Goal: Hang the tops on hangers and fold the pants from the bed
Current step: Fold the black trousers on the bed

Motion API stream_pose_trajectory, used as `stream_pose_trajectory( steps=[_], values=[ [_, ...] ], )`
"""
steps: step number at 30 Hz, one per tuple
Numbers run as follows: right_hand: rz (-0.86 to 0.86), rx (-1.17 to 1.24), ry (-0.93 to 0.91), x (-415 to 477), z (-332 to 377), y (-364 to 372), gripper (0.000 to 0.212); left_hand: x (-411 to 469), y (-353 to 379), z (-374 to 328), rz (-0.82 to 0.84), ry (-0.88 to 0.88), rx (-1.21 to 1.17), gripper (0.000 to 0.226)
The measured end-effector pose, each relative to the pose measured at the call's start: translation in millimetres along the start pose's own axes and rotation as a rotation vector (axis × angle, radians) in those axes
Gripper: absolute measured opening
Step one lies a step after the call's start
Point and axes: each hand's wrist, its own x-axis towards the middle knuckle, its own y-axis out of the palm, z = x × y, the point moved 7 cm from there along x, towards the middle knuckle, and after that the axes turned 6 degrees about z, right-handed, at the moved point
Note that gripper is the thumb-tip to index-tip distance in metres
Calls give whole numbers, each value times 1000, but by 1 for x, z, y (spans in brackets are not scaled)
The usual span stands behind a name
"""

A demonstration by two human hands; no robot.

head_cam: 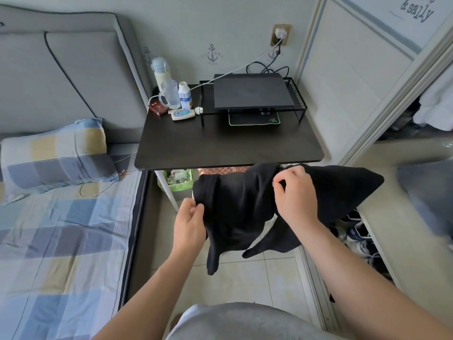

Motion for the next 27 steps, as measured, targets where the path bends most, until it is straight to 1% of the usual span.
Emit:
stream_pose_trajectory(
  steps=[2,4,5,7,9,10,11,13,14,15,19,22,25,27],
  values=[
    [21,57,-44,-3,5,1,5,-2,-7,-24,-30,47,-59,26],
    [54,128,-74,-6,10,4,11,1,-15,-54,-65,45,-200,31],
    [71,160,-77,-7,11,5,20,3,-19,-68,-80,31,-295,33],
    [86,189,-76,-7,13,4,46,6,-25,-94,-65,-1,-454,32],
    [74,149,-87,-1,14,-1,68,6,-30,-116,-15,6,-519,35],
    [77,99,-102,5,16,-3,71,4,-33,-126,0,25,-526,36],
    [97,36,-124,12,19,-3,69,2,-37,-134,4,44,-533,36],
    [160,-66,-183,27,27,0,50,-1,-45,-149,-16,73,-565,35],
    [177,-80,-215,35,32,0,40,-3,-50,-155,-37,82,-582,35],
    [177,-65,-239,42,37,-3,34,-4,-56,-160,-64,90,-600,35],
    [107,129,-304,68,69,-33,36,-6,-92,-174,-204,113,-651,36],
    [43,202,-389,75,104,-60,36,-6,-120,-180,-267,146,-684,24],
    [-36,233,-516,73,157,-93,38,-10,-151,-185,-314,194,-739,25],
    [-116,272,-619,67,206,-119,41,-15,-176,-192,-322,238,-765,27]
  ],
)
